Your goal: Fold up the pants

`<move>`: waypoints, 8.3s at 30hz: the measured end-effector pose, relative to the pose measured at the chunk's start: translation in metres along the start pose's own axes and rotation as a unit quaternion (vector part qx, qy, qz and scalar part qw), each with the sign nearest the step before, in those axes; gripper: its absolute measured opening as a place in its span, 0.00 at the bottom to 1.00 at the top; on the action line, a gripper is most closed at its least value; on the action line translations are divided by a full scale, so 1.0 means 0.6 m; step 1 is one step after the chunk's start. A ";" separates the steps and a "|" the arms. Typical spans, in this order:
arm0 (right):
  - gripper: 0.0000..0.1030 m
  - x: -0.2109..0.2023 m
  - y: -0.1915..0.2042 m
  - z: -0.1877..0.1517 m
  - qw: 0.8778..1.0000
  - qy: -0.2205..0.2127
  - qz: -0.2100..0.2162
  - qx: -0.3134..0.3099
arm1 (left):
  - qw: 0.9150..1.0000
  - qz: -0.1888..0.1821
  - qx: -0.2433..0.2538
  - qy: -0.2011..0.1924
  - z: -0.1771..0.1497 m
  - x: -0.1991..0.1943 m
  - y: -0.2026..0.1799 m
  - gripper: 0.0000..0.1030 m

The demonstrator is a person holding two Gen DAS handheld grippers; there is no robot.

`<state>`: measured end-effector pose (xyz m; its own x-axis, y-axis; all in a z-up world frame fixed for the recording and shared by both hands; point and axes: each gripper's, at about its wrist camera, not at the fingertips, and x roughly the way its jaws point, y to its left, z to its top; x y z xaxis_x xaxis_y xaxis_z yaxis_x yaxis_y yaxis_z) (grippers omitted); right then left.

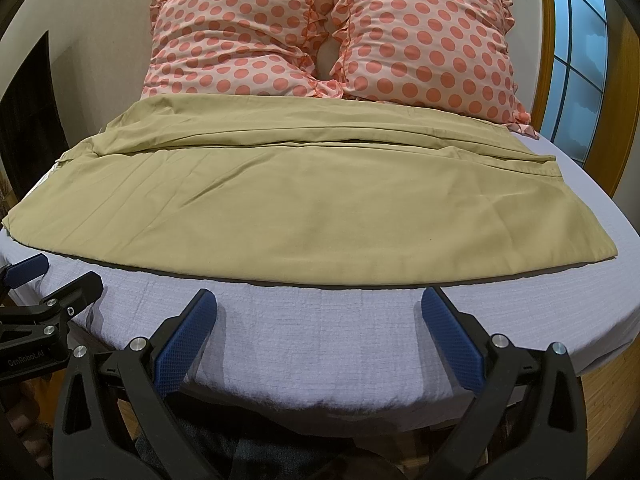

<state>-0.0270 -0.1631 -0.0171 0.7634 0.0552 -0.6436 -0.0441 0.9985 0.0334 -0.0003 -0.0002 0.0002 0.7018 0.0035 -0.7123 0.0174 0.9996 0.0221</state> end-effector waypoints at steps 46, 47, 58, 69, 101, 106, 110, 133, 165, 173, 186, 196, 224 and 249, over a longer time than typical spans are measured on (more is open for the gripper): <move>0.99 -0.002 -0.001 -0.001 1.000 -0.002 0.000 0.000 | 1.000 0.000 0.000 -0.002 0.000 0.000 0.000 0.98; 0.99 -0.002 -0.001 -0.001 1.000 -0.002 0.000 0.000 | 1.000 0.000 0.000 -0.002 0.000 0.000 0.000 0.98; 0.99 -0.001 0.000 -0.002 1.000 -0.011 0.003 -0.002 | 1.000 0.000 0.000 0.000 0.000 0.000 0.000 0.98; 0.99 -0.028 -0.155 0.141 0.993 -0.044 -0.014 0.113 | 0.998 0.022 0.026 -0.056 0.037 -0.048 -0.001 0.98; 0.04 0.382 -0.459 0.328 0.908 0.021 -0.075 0.412 | 0.988 -0.112 -0.069 -0.074 0.156 0.032 0.111 0.98; 0.04 0.229 -0.448 0.263 0.899 -0.068 0.033 0.431 | 0.986 -0.107 -0.091 -0.093 0.139 0.005 0.132 0.98; 0.04 0.116 -0.453 0.179 0.884 -0.085 0.083 0.452 | 0.985 -0.097 -0.094 -0.105 0.137 -0.013 0.147 0.98; 0.07 0.106 -0.445 0.063 0.848 -0.024 0.109 0.518 | 0.967 -0.166 -0.174 -0.084 0.219 0.036 0.225 0.98; 0.46 0.118 -0.361 0.092 0.867 0.033 0.146 0.475 | 0.973 -0.037 -0.219 0.064 0.401 0.300 0.263 0.94; 0.03 0.148 -0.395 0.089 0.833 -0.028 0.129 0.537 | 0.972 -0.039 -0.218 0.079 0.406 0.317 0.277 0.94; 0.03 0.129 -0.395 0.087 0.831 -0.070 0.150 0.531 | 0.963 -0.026 -0.245 0.111 0.429 0.381 0.323 0.27; 0.03 0.029 -0.400 0.106 0.848 -0.133 0.159 0.488 | 0.966 -0.089 -0.244 -0.005 0.307 0.115 0.346 0.06; 0.64 -0.030 -0.433 -0.021 0.865 -0.098 -0.016 0.492 | 0.964 -0.115 -0.239 -0.020 -0.025 -0.027 0.316 0.39; 0.61 -0.036 -0.433 -0.048 0.857 -0.147 -0.002 0.493 | 0.961 -0.158 -0.226 -0.023 -0.025 -0.021 0.289 0.53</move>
<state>-0.0507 -0.4236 -0.0341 0.8978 -0.0948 -0.4301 0.4153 0.5072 0.7551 -0.0170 0.1737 0.0027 0.7437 -0.2925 -0.6012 -0.0688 0.8609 -0.5041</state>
